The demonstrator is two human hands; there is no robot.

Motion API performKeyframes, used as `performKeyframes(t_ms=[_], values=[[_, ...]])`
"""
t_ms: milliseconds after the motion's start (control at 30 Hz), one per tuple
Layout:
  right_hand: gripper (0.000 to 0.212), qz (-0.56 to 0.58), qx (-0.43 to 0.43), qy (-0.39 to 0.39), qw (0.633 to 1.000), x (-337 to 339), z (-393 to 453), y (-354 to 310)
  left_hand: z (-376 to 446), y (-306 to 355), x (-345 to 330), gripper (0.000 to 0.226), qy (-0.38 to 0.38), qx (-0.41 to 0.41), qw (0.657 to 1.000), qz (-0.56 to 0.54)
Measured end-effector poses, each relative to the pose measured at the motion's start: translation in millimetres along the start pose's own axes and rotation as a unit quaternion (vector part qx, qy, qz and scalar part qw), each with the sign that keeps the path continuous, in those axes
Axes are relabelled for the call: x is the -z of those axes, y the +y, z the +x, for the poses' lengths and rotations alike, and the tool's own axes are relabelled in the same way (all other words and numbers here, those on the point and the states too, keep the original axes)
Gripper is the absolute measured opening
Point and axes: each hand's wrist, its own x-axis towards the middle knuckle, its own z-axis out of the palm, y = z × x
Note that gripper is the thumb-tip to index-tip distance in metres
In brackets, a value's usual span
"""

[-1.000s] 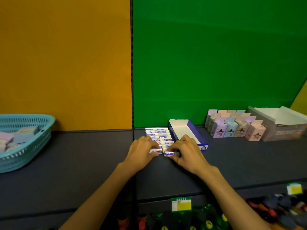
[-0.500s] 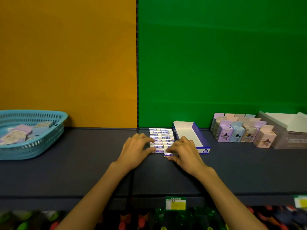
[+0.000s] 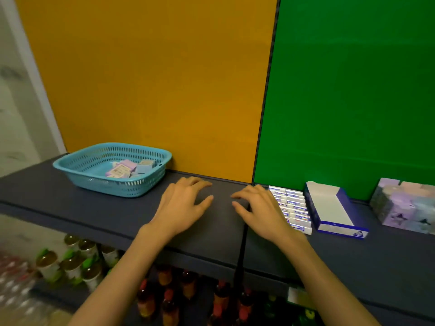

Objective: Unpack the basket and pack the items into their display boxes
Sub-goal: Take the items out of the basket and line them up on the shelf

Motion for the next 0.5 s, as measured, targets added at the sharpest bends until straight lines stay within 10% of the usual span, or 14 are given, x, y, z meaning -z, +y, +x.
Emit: performKeyframes(t_ms=[500], values=[[0.026,0.021,0.051,-0.005,0.998,-77,91,-196,-86,-196,104,0.041,0.047,0.071,0.996,0.02]])
